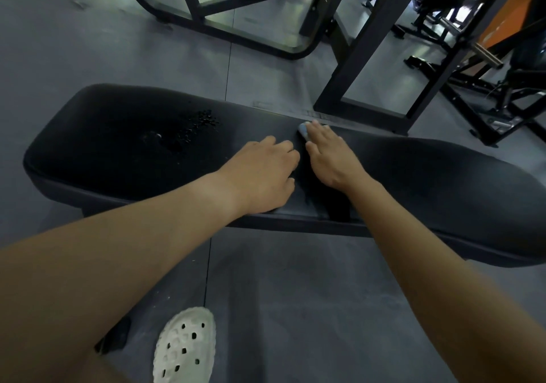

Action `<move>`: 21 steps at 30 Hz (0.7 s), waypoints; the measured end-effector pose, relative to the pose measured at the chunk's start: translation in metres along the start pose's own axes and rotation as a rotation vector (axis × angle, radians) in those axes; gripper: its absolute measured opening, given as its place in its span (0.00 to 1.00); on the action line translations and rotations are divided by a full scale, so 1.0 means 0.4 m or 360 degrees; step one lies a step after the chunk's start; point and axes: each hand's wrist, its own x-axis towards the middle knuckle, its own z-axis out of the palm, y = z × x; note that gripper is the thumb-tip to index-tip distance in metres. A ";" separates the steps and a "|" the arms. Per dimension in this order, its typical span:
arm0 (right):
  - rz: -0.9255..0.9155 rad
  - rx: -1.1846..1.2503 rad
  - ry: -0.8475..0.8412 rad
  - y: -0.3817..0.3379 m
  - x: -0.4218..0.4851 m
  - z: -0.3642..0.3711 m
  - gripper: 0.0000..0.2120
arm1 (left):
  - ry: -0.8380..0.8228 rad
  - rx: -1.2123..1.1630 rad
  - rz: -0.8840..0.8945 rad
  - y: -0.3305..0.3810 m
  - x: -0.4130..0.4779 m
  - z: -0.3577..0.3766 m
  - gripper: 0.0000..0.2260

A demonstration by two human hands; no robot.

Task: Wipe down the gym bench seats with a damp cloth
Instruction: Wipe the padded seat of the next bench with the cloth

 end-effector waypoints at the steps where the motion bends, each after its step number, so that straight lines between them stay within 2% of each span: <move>1: -0.0085 0.0009 -0.0017 -0.008 -0.017 0.009 0.25 | 0.0020 -0.0013 0.0005 -0.002 0.002 0.001 0.13; 4: -0.0262 0.0050 -0.0039 -0.009 -0.079 0.020 0.25 | 0.0069 -0.0059 0.0022 -0.008 0.003 0.003 0.11; 7: -0.0290 -0.0027 -0.0075 0.007 -0.096 0.008 0.25 | 0.0072 -0.0072 0.0030 -0.015 -0.004 0.005 0.11; 9: -0.0180 -0.0068 -0.0066 0.023 -0.060 -0.007 0.25 | 0.0051 -0.0058 0.0039 -0.019 -0.013 0.006 0.14; 12: 0.0132 0.0039 0.0006 0.022 0.006 -0.024 0.26 | 0.0012 -0.0045 0.0049 -0.024 -0.033 0.011 0.16; 14: 0.0209 0.0090 0.0083 0.001 0.022 -0.014 0.24 | 0.0000 -0.0031 0.0075 -0.028 -0.048 0.016 0.18; 21: -0.0014 0.0043 0.0059 -0.094 -0.147 0.054 0.25 | 0.0072 0.0186 0.0091 -0.021 -0.098 0.007 0.18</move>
